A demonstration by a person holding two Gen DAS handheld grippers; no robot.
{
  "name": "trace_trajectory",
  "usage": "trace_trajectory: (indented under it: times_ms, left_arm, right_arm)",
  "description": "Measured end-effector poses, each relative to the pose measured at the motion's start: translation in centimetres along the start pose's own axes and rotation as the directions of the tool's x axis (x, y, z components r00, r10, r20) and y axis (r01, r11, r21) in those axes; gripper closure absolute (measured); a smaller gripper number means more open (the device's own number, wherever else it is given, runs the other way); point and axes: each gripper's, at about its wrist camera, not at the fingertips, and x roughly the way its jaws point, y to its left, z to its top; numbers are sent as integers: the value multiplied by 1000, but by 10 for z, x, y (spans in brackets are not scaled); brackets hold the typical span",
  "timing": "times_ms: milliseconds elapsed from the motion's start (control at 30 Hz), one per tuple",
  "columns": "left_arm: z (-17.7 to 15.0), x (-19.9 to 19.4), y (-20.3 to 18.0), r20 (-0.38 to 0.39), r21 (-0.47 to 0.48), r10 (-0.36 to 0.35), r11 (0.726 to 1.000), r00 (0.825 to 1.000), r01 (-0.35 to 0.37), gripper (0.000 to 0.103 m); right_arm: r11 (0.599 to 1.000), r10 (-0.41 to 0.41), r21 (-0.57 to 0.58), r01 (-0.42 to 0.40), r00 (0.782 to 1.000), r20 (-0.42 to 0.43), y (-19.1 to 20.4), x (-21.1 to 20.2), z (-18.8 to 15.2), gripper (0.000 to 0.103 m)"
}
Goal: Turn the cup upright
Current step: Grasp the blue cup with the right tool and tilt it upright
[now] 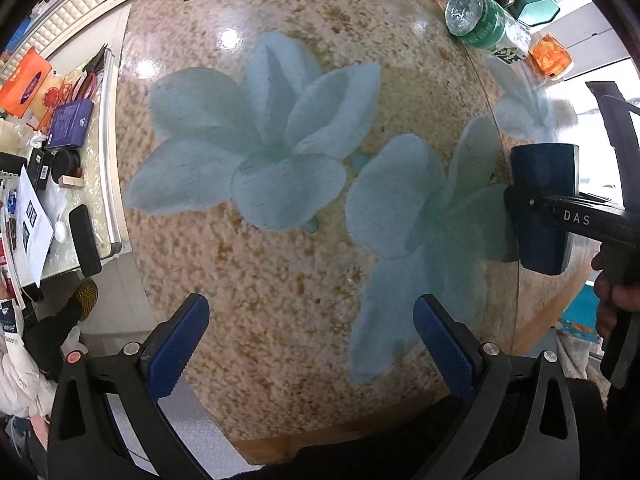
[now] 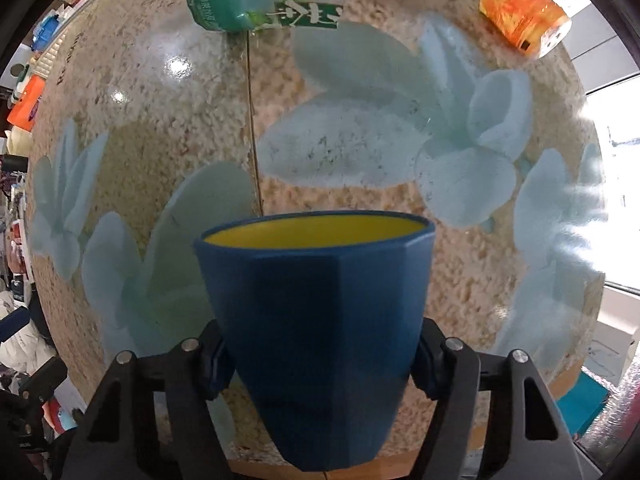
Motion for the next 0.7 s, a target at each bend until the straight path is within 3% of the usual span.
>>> trace_trajectory:
  times_ms: [167, 300, 433, 700]
  left_arm:
    - [-4, 4, 5, -8, -11, -10, 1000, 1000, 10, 0]
    - [-6, 2, 6, -1, -7, -16, 1000, 1000, 16, 0]
    - [-6, -4, 4, 6, -17, -59, 998, 998, 59, 0]
    - [-4, -12, 0, 20, -1, -44, 999, 999, 44, 0]
  right_arm:
    - [1000, 24, 10, -24, 1000, 4, -9, 3, 3, 36]
    - [997, 74, 23, -76, 996, 53, -33, -21, 5, 36]
    - [999, 51, -19, -49, 993, 108, -32, -43, 10, 36]
    - [994, 103, 10, -110, 956, 273, -53, -80, 16, 36]
